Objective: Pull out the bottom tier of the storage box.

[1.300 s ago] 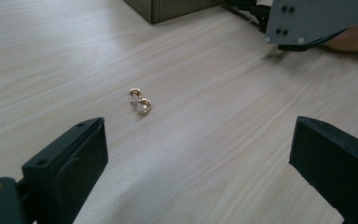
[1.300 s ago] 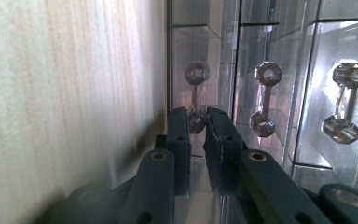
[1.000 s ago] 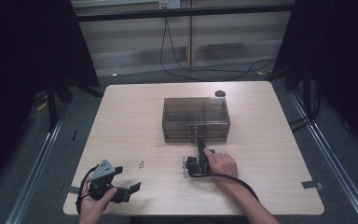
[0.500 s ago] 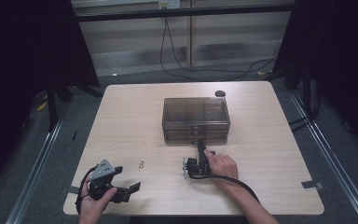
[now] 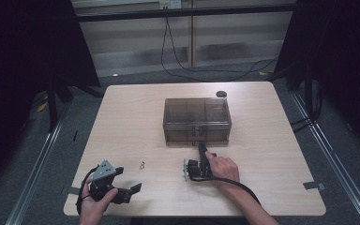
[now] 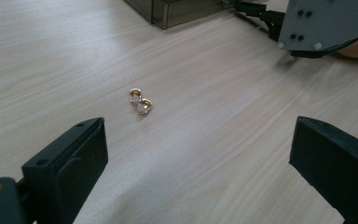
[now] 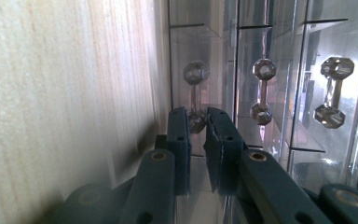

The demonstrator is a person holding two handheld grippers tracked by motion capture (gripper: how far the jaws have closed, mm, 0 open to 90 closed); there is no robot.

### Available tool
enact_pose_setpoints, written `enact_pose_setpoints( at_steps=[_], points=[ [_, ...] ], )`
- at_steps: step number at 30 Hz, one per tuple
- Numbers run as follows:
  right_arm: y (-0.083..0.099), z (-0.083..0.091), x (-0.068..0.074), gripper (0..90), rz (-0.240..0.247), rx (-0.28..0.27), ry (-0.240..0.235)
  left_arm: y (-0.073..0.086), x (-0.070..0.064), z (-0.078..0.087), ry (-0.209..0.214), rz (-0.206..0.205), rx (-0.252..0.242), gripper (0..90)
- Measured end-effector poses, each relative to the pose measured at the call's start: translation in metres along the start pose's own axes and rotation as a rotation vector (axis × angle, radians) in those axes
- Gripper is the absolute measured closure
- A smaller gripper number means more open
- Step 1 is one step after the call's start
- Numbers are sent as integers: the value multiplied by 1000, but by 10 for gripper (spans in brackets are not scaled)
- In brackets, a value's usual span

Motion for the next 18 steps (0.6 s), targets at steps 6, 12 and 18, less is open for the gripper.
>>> enact_pose_setpoints(
  at_steps=[6,12,18],
  points=[
    [0,2,0,801,-7,6,-7,0,0,0,2,-1,-1,41],
    [-1,3,0,801,-8,0,-7,0,0,0,1,-1,-1,41],
    [-1,5,1,801,-6,2,-10,0,-1,0,2,-4,1,41]
  ],
)
Point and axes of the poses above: each handheld gripper's, and its own axes: z roughly backward along the jaws, y roughly out of its underside, x roughly to its left, the point moved 5 cm from there along -z, roughly forward along the jaws, and after that the axes turned 2 degrees about -x, right-handed, at the moved point
